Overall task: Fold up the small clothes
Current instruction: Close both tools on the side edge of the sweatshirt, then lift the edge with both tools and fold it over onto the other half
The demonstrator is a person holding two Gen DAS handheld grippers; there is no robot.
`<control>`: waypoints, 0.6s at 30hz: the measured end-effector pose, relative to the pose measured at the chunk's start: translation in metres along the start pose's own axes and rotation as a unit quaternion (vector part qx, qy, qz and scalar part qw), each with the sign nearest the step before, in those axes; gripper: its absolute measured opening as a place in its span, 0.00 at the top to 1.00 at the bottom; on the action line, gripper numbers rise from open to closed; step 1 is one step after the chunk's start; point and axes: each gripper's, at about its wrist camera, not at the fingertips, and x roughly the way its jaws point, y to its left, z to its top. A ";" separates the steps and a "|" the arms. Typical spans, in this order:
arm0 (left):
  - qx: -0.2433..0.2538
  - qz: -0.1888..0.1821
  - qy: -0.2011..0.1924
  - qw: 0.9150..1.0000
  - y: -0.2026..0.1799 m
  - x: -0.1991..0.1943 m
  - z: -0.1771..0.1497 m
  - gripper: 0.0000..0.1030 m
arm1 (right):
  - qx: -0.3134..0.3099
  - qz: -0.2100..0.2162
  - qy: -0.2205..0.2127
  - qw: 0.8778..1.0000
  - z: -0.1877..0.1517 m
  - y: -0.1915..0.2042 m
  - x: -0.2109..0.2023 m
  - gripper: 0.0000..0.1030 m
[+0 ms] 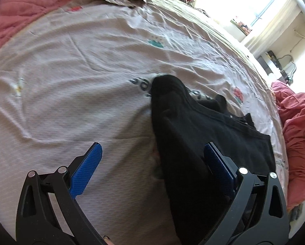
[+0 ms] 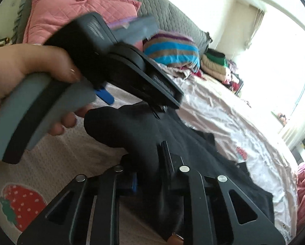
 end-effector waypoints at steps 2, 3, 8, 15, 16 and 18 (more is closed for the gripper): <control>-0.007 -0.017 0.005 1.000 -0.004 0.003 -0.001 0.09 | 0.003 -0.002 -0.008 1.000 -0.002 -0.006 -0.006 0.84; -0.011 -0.026 0.006 1.000 -0.006 0.004 -0.002 0.09 | 0.004 -0.006 -0.014 1.000 -0.002 -0.010 -0.010 0.84; -0.029 -0.081 -0.004 0.996 -0.023 -0.004 -0.002 0.15 | 0.022 -0.024 -0.037 0.999 -0.007 -0.025 -0.029 0.85; 0.020 -0.100 -0.024 0.994 -0.072 -0.025 -0.005 0.67 | 0.077 -0.035 -0.052 0.995 -0.015 -0.053 -0.048 0.89; 0.034 -0.096 -0.029 0.994 -0.082 -0.029 -0.006 0.68 | 0.085 -0.038 -0.056 0.994 -0.015 -0.056 -0.052 0.90; 0.049 -0.093 -0.035 0.994 -0.095 -0.036 -0.005 0.69 | 0.100 -0.046 -0.067 0.992 -0.018 -0.062 -0.061 0.91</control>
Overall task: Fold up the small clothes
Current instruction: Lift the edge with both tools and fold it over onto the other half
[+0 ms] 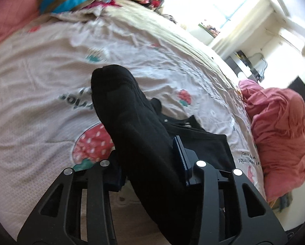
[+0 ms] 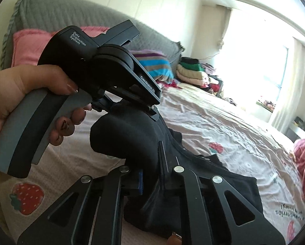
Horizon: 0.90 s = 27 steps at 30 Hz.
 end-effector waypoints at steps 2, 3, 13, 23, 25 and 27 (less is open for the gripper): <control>0.015 0.001 -0.004 1.000 -0.014 -0.004 0.002 0.69 | 0.016 -0.006 -0.007 1.000 0.000 -0.009 -0.008 0.91; 0.021 0.002 -0.005 1.000 -0.020 -0.006 0.002 0.69 | 0.022 -0.008 -0.009 1.000 -0.001 -0.012 -0.011 0.91; 0.077 0.005 -0.006 0.997 -0.081 -0.005 -0.001 0.69 | 0.096 -0.028 -0.013 0.995 -0.011 -0.053 -0.038 0.93; 0.109 0.001 0.013 0.994 -0.124 0.014 -0.013 0.69 | 0.155 -0.046 0.001 0.987 -0.037 -0.081 -0.057 0.93; 0.109 -0.002 0.020 0.994 -0.128 0.020 -0.015 0.69 | 0.167 -0.047 0.005 0.985 -0.043 -0.087 -0.059 0.93; 0.109 -0.003 0.028 0.994 -0.133 0.028 -0.018 0.69 | 0.174 -0.049 0.009 0.984 -0.048 -0.094 -0.058 0.93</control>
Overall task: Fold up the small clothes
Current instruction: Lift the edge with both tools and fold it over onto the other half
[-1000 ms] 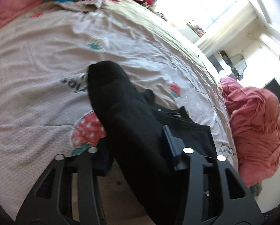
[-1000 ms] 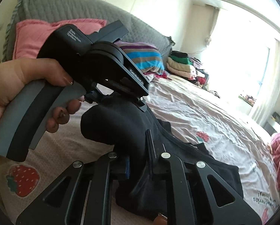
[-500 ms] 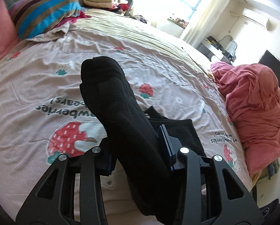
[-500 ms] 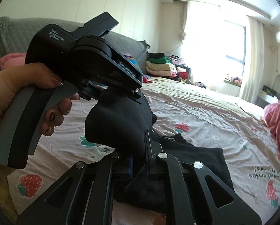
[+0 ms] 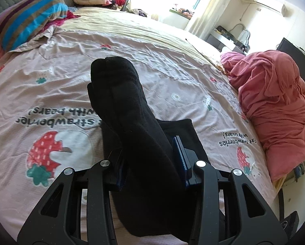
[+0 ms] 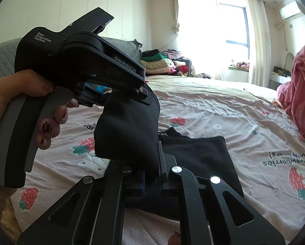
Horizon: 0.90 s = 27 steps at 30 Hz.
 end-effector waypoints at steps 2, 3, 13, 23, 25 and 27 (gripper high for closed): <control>0.003 0.001 0.004 1.000 -0.005 0.005 -0.001 0.69 | 0.006 -0.001 0.004 1.000 -0.002 -0.005 0.000 0.93; 0.005 0.001 0.006 1.000 -0.007 0.007 -0.002 0.69 | 0.010 -0.001 0.006 1.000 -0.004 -0.008 -0.001 0.93; 0.007 0.002 0.037 0.999 -0.018 0.036 -0.005 0.68 | 0.055 0.001 0.039 0.998 -0.019 -0.030 0.007 0.93; 0.027 0.011 0.067 0.997 -0.038 0.063 -0.008 0.67 | 0.122 0.008 0.077 0.989 -0.033 -0.054 0.014 0.93; 0.037 0.016 0.075 0.996 -0.043 0.070 -0.007 0.67 | 0.128 0.008 0.081 0.988 -0.034 -0.056 0.014 0.92; 0.046 0.022 0.081 0.995 -0.049 0.075 -0.005 0.66 | 0.135 0.008 0.086 0.987 -0.036 -0.059 0.014 0.92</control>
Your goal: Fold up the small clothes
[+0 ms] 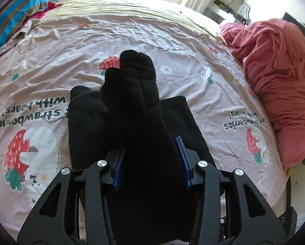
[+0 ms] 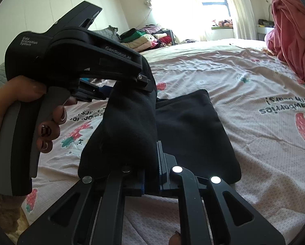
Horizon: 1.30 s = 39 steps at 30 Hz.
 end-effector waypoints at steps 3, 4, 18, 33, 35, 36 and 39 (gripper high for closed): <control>0.005 0.004 0.006 1.000 -0.005 0.006 0.004 0.65 | 0.020 0.007 0.007 1.000 0.001 -0.008 0.003 0.92; 0.006 0.006 0.008 1.000 -0.006 0.008 0.004 0.64 | 0.029 0.012 0.010 0.999 0.000 -0.011 0.004 0.92; 0.002 -0.025 0.012 1.000 -0.016 0.012 0.005 0.31 | 0.163 0.072 0.077 0.981 -0.009 -0.064 0.017 0.73; -0.034 0.045 -0.043 0.997 0.058 -0.021 -0.048 0.30 | 0.185 0.169 0.169 0.953 0.054 -0.092 0.045 0.37; -0.034 0.044 -0.042 0.998 0.058 -0.020 -0.052 0.30 | 0.199 0.181 0.179 0.946 0.066 -0.097 0.059 0.37; -0.032 0.046 -0.044 0.997 0.057 -0.020 -0.053 0.28 | 0.194 0.183 0.181 0.947 0.072 -0.097 0.064 0.37; -0.023 0.052 -0.044 0.997 0.054 -0.020 -0.058 0.27 | 0.162 0.159 0.205 0.952 0.082 -0.093 0.084 0.37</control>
